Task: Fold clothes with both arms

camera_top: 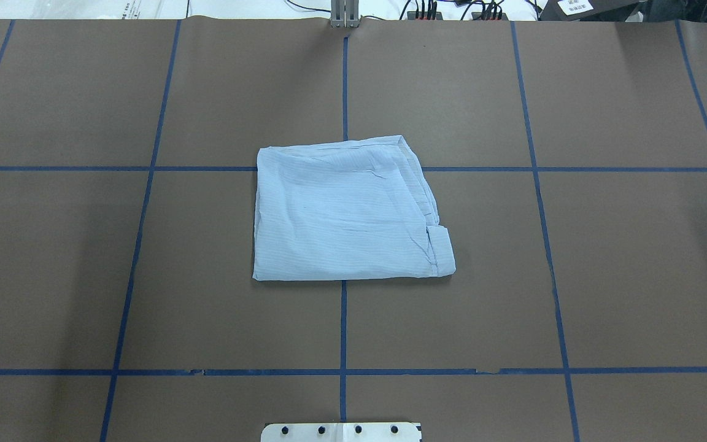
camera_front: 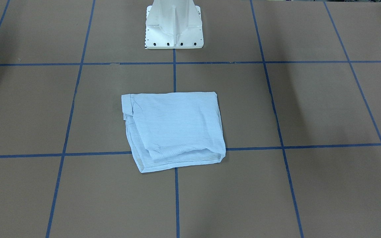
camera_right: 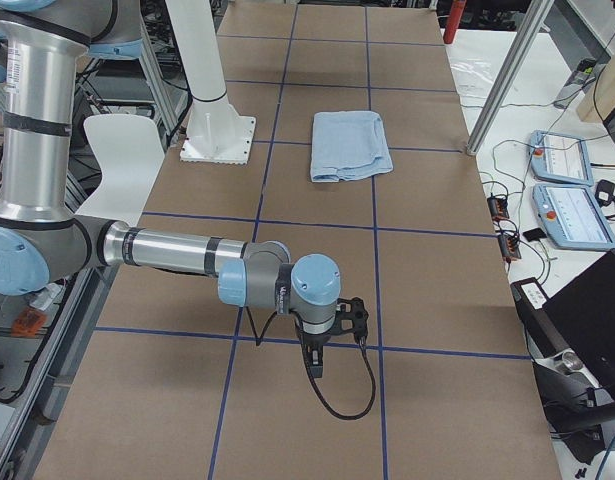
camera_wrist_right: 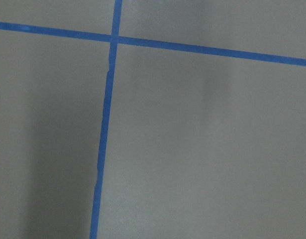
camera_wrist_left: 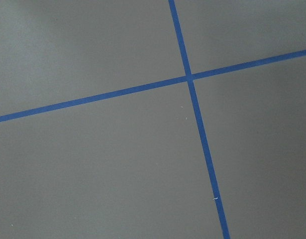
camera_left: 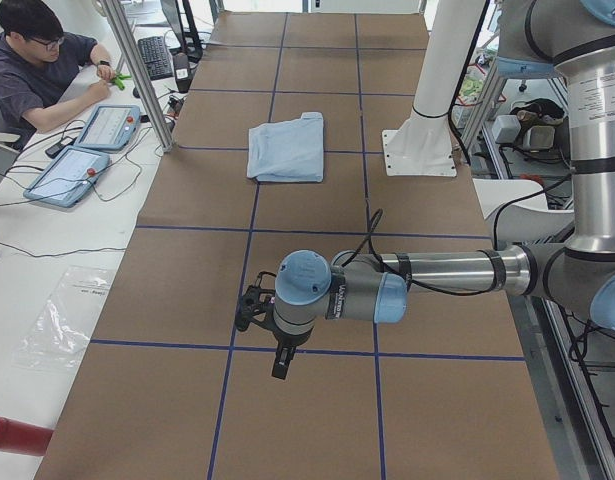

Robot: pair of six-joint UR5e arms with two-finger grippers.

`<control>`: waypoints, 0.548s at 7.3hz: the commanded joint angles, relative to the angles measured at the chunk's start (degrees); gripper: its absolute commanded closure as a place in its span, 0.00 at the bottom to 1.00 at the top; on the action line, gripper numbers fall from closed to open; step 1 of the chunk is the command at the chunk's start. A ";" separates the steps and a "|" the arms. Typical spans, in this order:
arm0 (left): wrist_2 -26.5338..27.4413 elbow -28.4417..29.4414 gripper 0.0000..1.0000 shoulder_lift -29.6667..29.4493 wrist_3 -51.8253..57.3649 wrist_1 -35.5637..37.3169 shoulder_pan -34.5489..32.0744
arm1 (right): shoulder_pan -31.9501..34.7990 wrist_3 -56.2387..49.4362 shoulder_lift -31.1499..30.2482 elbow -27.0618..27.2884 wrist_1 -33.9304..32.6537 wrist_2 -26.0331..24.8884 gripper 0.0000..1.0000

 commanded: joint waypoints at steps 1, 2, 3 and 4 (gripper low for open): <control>-0.01 -0.09 0.00 0.05 0.01 0.07 -0.09 | 0.00 -0.06 0.00 0.16 0.03 0.02 0.00; -0.01 -0.17 0.00 0.05 0.01 0.07 -0.09 | -0.09 0.03 0.00 0.07 0.03 0.02 0.00; -0.01 -0.17 0.00 0.05 0.01 0.07 -0.09 | 0.00 0.03 0.09 0.16 -0.06 0.28 0.00; -0.01 -0.17 0.00 0.05 0.01 0.07 -0.09 | 0.00 -0.06 0.00 0.07 0.03 0.72 0.00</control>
